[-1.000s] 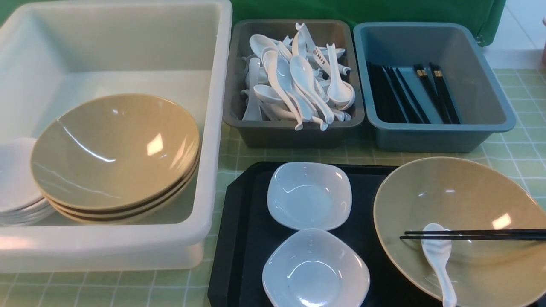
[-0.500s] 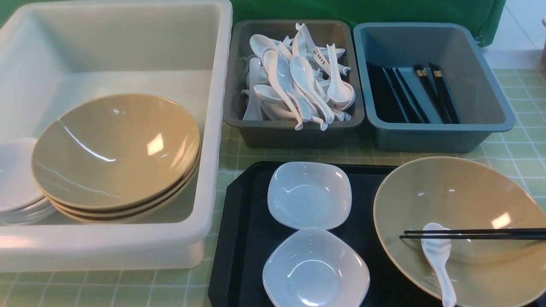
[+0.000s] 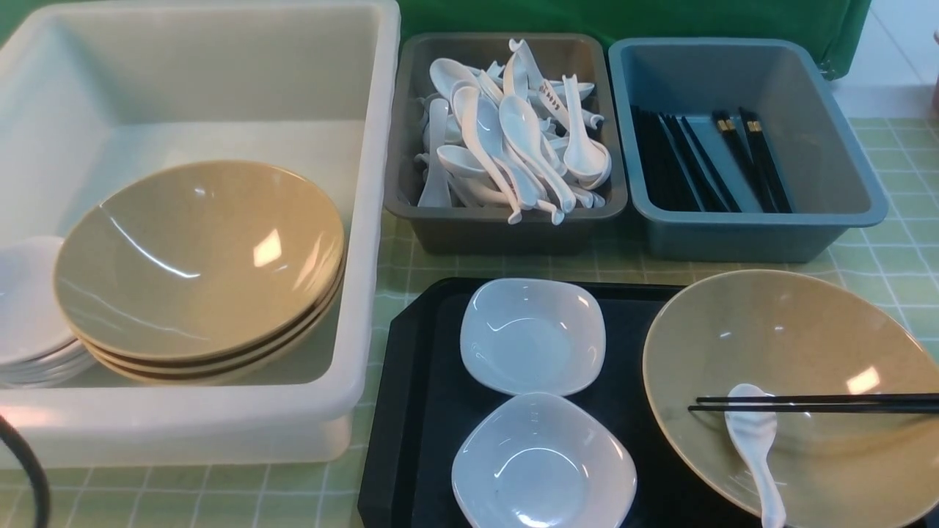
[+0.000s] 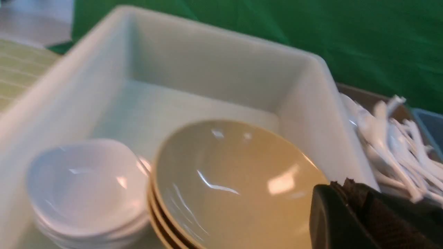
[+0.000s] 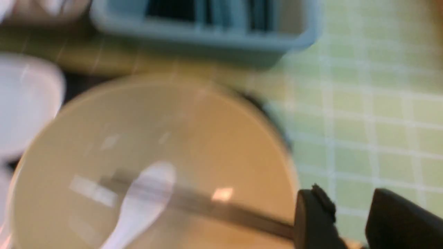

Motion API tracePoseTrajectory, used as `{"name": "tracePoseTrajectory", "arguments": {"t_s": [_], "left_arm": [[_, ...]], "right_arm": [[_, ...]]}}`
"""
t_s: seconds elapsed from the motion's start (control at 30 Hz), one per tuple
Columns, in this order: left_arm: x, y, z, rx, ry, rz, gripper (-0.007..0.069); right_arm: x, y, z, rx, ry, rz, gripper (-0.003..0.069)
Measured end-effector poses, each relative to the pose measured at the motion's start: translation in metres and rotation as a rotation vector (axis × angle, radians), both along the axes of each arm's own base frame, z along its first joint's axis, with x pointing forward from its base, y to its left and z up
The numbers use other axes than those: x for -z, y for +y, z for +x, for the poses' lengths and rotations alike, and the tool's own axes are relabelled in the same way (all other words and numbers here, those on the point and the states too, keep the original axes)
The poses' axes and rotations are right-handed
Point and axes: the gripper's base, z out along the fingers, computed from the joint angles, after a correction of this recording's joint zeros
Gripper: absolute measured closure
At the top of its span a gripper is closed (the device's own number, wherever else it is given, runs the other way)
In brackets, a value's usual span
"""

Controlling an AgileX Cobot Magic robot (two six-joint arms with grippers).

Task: On green table put chopsticks spoon bowls plates into blue grey white boxes.
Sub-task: 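Move the grippers toward the tableware on the black tray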

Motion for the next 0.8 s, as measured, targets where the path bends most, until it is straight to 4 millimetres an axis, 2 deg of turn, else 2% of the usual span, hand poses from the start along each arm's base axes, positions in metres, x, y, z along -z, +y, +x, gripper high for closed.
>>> {"name": "tracePoseTrajectory", "arguments": {"t_s": [0.13, 0.17, 0.27, 0.3, 0.37, 0.43, 0.47, 0.5, 0.7, 0.8], "left_arm": [[0.013, -0.024, 0.004, 0.261, 0.118, -0.004, 0.0626], [0.013, -0.025, 0.004, 0.266, 0.121, -0.004, 0.0626], [0.022, -0.046, 0.009, 0.494, 0.213, 0.032, 0.0626], [0.024, -0.049, 0.010, 0.531, 0.229, 0.038, 0.0626], [0.029, -0.063, 0.012, 0.686, 0.271, 0.061, 0.0626], [0.031, -0.070, 0.011, 0.774, 0.282, 0.080, 0.0626], [0.031, -0.070, 0.010, 0.781, 0.281, 0.082, 0.0626], [0.031, -0.073, 0.009, 0.833, 0.278, 0.100, 0.0626], [0.032, -0.075, 0.004, 0.911, 0.272, 0.137, 0.0626], [0.033, -0.076, 0.002, 0.927, 0.285, 0.141, 0.0626]], "right_arm": [[-0.018, 0.011, 0.024, -0.271, 0.159, -0.044, 0.0423], [-0.018, 0.011, 0.024, -0.275, 0.159, -0.042, 0.0423], [-0.017, 0.032, 0.045, -0.516, 0.232, -0.137, 0.0422], [-0.017, 0.033, 0.046, -0.531, 0.243, -0.162, 0.0421], [0.001, 0.055, 0.058, -0.686, 0.372, -0.318, 0.0407], [0.018, 0.067, 0.067, -0.760, 0.467, -0.444, 0.0392], [0.019, 0.067, 0.068, -0.763, 0.478, -0.464, 0.0391], [0.033, 0.075, 0.075, -0.801, 0.540, -0.525, 0.0380], [0.074, 0.084, 0.099, -0.849, 0.705, -0.604, 0.0349], [0.082, 0.084, 0.104, -0.854, 0.732, -0.626, 0.0336]]}}
